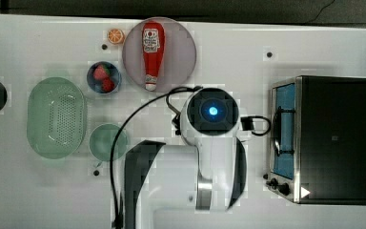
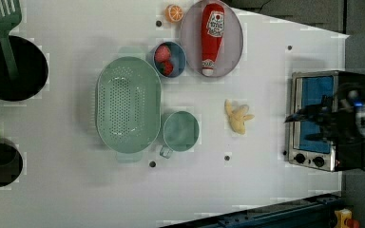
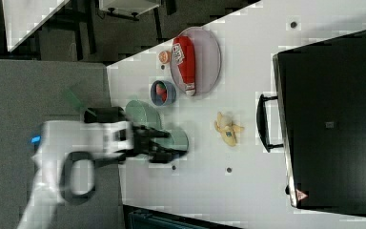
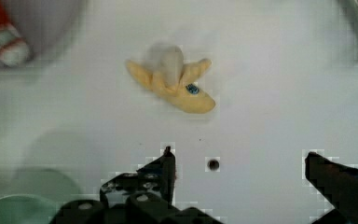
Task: Pick Banana and place it in mug.
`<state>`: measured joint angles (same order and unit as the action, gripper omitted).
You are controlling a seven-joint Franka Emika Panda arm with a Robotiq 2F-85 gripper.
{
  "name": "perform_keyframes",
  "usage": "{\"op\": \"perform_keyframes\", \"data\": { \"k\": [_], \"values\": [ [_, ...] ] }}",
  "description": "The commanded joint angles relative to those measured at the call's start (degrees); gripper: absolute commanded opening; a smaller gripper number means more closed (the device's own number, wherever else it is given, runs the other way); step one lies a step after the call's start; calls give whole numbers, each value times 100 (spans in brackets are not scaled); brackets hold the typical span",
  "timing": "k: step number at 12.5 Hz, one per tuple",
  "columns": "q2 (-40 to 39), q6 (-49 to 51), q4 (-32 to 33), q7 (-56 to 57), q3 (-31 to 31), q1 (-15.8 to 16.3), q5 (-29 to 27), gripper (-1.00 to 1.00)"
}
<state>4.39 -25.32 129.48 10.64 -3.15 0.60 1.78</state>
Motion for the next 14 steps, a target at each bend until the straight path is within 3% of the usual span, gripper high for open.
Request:
{"op": "perform_keyframes", "data": {
  "k": [1,5,14],
  "values": [
    [-157,-728,246,908,33,-37,-129,100],
    [-1011,-1664,544,1428,58,-30,-129,100],
    [-2523,-3925,754,1464,142,-23,-129,100]
  ]
}}
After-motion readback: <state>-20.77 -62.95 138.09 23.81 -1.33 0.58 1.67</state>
